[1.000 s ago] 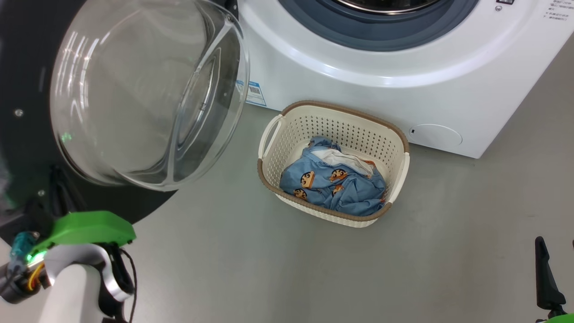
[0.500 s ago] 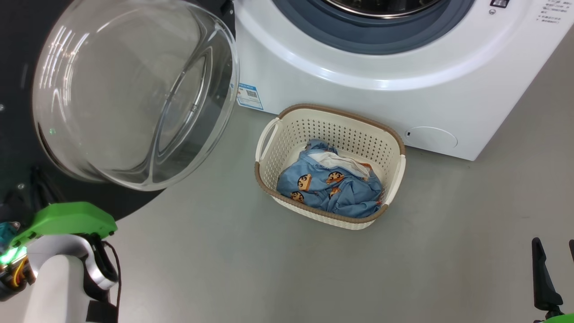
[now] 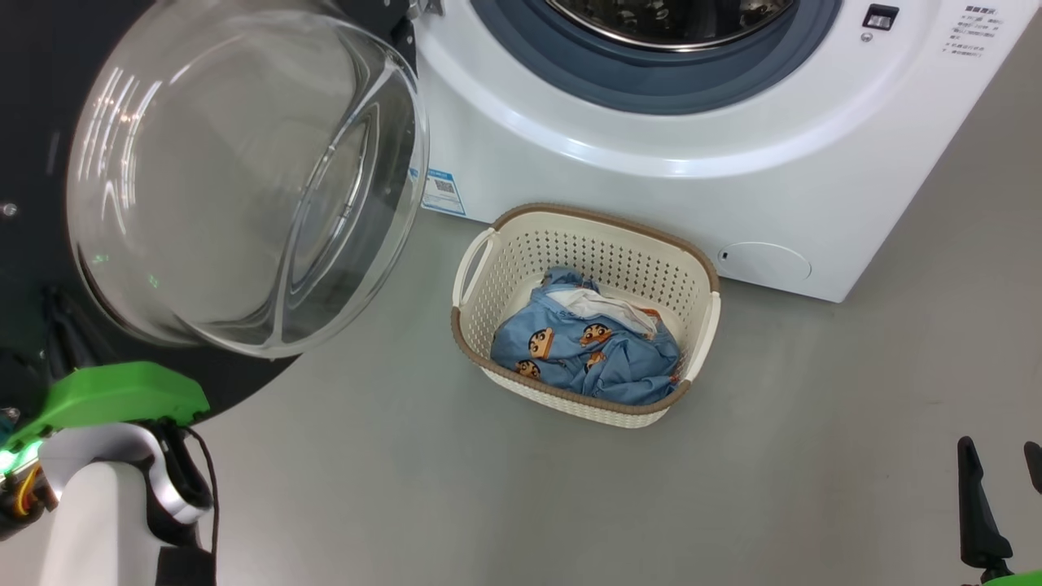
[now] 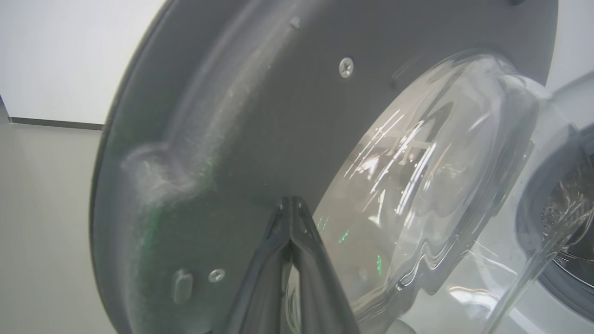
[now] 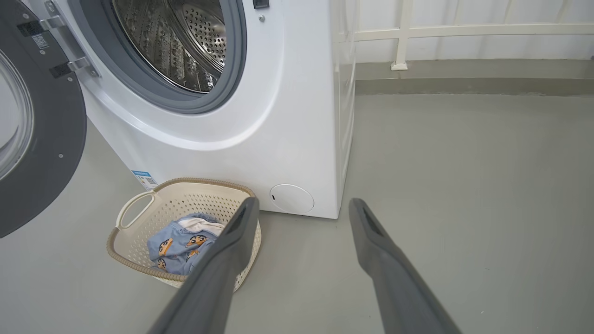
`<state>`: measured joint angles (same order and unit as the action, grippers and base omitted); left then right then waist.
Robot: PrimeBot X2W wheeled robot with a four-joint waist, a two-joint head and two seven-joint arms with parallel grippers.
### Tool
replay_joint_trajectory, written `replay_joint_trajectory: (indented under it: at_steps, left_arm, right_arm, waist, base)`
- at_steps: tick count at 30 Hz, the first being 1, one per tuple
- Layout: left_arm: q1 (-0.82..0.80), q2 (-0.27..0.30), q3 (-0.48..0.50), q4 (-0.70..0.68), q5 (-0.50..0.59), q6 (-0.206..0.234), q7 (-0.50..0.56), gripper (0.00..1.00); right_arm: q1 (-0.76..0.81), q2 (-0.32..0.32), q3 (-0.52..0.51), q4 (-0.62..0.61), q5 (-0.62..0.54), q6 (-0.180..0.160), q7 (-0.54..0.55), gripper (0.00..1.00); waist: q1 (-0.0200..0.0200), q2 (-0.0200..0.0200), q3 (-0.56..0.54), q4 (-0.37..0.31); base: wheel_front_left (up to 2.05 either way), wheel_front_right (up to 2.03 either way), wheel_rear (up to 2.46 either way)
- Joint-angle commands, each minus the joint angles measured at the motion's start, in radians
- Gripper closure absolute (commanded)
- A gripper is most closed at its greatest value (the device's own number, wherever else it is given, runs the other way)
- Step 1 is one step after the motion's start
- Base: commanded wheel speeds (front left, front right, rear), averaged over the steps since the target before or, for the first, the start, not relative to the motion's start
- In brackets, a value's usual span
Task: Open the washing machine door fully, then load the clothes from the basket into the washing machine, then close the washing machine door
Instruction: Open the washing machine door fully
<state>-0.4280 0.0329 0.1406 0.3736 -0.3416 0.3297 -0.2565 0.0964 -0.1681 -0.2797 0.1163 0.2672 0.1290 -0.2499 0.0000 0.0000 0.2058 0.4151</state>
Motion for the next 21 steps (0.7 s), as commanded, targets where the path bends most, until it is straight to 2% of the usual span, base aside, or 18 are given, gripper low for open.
replay_joint_trajectory:
  at_steps: [1,2,3,5,6,7,8,9,16,21]
  left_arm:
    - [0.015,0.031,0.033,-0.052,0.006,-0.005,-0.005,1.0]
    - [0.023,0.029,0.03,-0.068,0.009,-0.007,-0.005,0.98]
    - [0.032,0.028,0.026,-0.086,0.008,-0.01,-0.005,0.85]
    - [0.052,0.025,0.016,-0.123,0.01,-0.011,-0.005,0.66]
    - [0.072,0.024,0.007,-0.16,0.008,-0.013,-0.005,0.33]
    - [0.08,0.023,0.001,-0.177,0.009,-0.013,-0.005,0.16]
    - [0.08,0.023,0.001,-0.177,0.009,-0.013,-0.005,0.16]
    - [0.096,0.022,-0.009,-0.212,0.006,-0.014,-0.005,0.0]
    - [0.138,0.021,-0.051,-0.327,0.003,-0.022,0.005,0.0]
    - [0.176,0.023,-0.122,-0.408,-0.023,-0.087,0.02,0.0]
  right_arm:
    - [-0.022,-0.012,0.02,-0.017,0.009,0.002,-0.012,0.0]
    - [-0.022,-0.009,0.02,-0.016,0.009,0.002,-0.012,0.0]
    - [-0.021,-0.006,0.02,-0.015,0.009,0.002,-0.012,0.0]
    - [-0.018,-0.001,0.019,-0.013,0.008,0.002,-0.012,0.0]
    - [-0.017,0.004,0.02,-0.011,0.007,0.002,-0.012,0.0]
    - [-0.016,0.007,0.02,-0.01,0.006,0.002,-0.012,0.0]
    - [-0.016,0.007,0.02,-0.01,0.006,0.002,-0.012,0.0]
    - [-0.016,0.012,0.02,-0.009,0.005,0.002,-0.012,0.0]
    - [-0.019,0.021,0.024,-0.01,0.0,0.002,-0.012,0.0]
    - [-0.022,0.029,0.025,-0.011,-0.003,0.002,-0.012,0.0]
  waist:
    - [0.0,0.0,-0.009,-0.006]
    - [0.0,0.0,-0.012,-0.008]
    - [0.0,0.0,-0.016,-0.011]
    - [0.0,0.0,-0.025,-0.017]
    - [0.0,0.0,-0.033,-0.024]
    - [0.0,0.0,-0.036,-0.028]
    - [0.0,0.0,-0.036,-0.028]
    - [0.0,0.0,-0.044,-0.036]
    - [0.0,0.0,-0.059,-0.068]
    - [0.0,0.0,-0.072,-0.11]
  base:
    - [0.0,0.0,0.0]
    - [0.0,0.0,0.0]
    - [0.0,0.0,0.0]
    - [0.0,0.0,0.0]
    - [0.0,0.0,0.0]
    - [0.0,0.0,0.0]
    - [0.0,0.0,0.0]
    - [0.0,0.0,0.0]
    - [0.0,0.0,0.0]
    - [0.0,0.0,0.0]
